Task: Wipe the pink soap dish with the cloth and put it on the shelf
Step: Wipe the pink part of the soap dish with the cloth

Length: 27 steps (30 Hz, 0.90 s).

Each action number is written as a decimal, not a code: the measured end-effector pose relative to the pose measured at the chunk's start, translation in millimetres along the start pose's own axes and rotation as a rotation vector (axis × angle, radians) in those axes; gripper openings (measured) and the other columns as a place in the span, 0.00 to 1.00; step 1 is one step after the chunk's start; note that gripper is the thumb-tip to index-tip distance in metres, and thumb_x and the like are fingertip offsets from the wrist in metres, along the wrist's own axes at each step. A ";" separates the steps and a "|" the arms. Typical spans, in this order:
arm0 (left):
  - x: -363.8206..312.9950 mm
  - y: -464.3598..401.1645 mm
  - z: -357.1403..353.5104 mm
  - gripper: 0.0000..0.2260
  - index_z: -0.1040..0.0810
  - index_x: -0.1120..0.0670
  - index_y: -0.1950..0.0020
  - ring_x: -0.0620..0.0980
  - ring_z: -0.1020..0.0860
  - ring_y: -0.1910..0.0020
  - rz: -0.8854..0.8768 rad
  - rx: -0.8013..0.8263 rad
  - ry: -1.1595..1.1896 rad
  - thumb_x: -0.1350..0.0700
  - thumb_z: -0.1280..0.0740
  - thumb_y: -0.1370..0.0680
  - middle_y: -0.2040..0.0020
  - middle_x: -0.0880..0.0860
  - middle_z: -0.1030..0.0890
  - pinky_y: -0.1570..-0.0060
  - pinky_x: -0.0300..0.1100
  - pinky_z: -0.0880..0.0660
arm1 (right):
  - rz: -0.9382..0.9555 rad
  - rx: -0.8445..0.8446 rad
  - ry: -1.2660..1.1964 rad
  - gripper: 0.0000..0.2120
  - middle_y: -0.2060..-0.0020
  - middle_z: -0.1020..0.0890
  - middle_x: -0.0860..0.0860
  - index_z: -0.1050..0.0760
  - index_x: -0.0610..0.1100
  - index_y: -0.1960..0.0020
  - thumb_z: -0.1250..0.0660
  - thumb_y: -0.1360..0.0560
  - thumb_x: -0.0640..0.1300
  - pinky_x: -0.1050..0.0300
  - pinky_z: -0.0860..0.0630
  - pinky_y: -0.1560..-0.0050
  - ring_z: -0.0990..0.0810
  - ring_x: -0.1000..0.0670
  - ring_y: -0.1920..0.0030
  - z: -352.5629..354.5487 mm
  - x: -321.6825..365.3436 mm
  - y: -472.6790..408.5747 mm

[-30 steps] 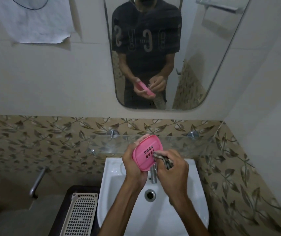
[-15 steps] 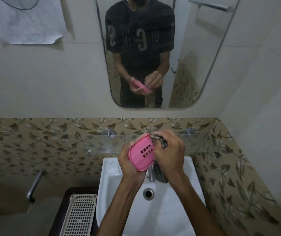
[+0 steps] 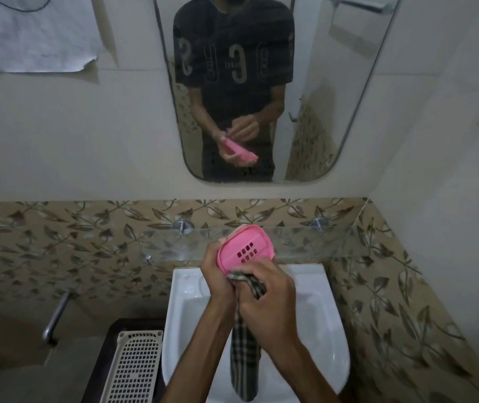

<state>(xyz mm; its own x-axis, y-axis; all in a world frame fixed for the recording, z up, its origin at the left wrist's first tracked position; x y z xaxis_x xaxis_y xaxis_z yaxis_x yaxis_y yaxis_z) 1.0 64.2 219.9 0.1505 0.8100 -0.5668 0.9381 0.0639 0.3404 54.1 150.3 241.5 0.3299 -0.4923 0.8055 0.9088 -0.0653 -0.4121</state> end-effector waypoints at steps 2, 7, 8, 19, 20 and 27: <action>0.3 -1.9 2.0 0.16 0.20 0.53 0.70 0.47 0.23 0.74 -0.022 0.007 0.039 0.52 0.37 0.24 0.73 0.50 0.23 0.73 0.36 0.23 | 0.062 0.006 -0.009 0.15 0.55 0.15 0.55 0.14 0.46 0.51 0.28 0.31 0.30 0.64 0.20 0.47 0.18 0.59 0.52 -3.8 4.6 -6.6; 8.7 1.5 6.7 0.17 0.13 0.55 0.62 0.49 0.17 0.66 -0.072 0.018 0.031 0.53 0.37 0.20 0.64 0.54 0.16 0.66 0.39 0.20 | 0.065 -0.050 0.080 0.15 0.51 0.15 0.54 0.15 0.47 0.48 0.28 0.29 0.31 0.64 0.20 0.45 0.18 0.56 0.50 0.2 -3.4 -42.1; 9.1 3.2 6.7 0.17 0.12 0.54 0.60 0.49 0.16 0.65 -0.055 0.034 0.020 0.51 0.37 0.21 0.62 0.55 0.15 0.66 0.40 0.19 | 0.040 -0.067 0.102 0.15 0.52 0.16 0.55 0.15 0.48 0.48 0.28 0.28 0.31 0.62 0.19 0.46 0.18 0.56 0.51 3.9 -8.9 -49.2; 3.4 0.2 10.2 0.15 0.14 0.56 0.56 0.53 0.19 0.65 -0.003 -0.040 -0.019 0.46 0.32 0.31 0.61 0.56 0.18 0.66 0.43 0.22 | -0.110 -0.051 0.030 0.16 0.55 0.16 0.60 0.15 0.52 0.53 0.25 0.29 0.30 0.72 0.22 0.51 0.18 0.61 0.52 8.7 -23.2 -4.6; 4.3 -0.5 9.5 0.15 0.15 0.56 0.59 0.52 0.21 0.67 0.019 -0.053 0.007 0.46 0.31 0.32 0.63 0.56 0.19 0.68 0.41 0.23 | -0.087 -0.029 0.017 0.17 0.55 0.16 0.60 0.14 0.52 0.53 0.26 0.30 0.30 0.70 0.21 0.50 0.17 0.60 0.52 5.6 -18.8 -1.5; 5.0 -2.4 10.3 0.15 0.21 0.52 0.70 0.47 0.24 0.74 -0.004 -0.045 0.091 0.51 0.35 0.25 0.73 0.50 0.23 0.70 0.37 0.24 | 0.116 0.018 0.006 0.14 0.54 0.14 0.54 0.15 0.47 0.51 0.30 0.31 0.32 0.60 0.20 0.46 0.18 0.56 0.51 -6.4 1.1 -12.6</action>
<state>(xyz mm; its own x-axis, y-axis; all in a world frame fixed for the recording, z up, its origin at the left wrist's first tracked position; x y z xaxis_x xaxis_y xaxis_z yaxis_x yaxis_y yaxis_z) 2.7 62.1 208.6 0.1163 0.8592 -0.4982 0.9232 0.0914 0.3732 41.3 145.1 244.9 0.4313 -0.5012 0.7502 0.8692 0.0079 -0.4944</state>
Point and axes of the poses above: each hand's wrist, its own y-axis away from the middle knuckle, its own z-axis out of the back of the hand, x = y × z, the point moved 2 cm from there along -y, towards the middle knuckle
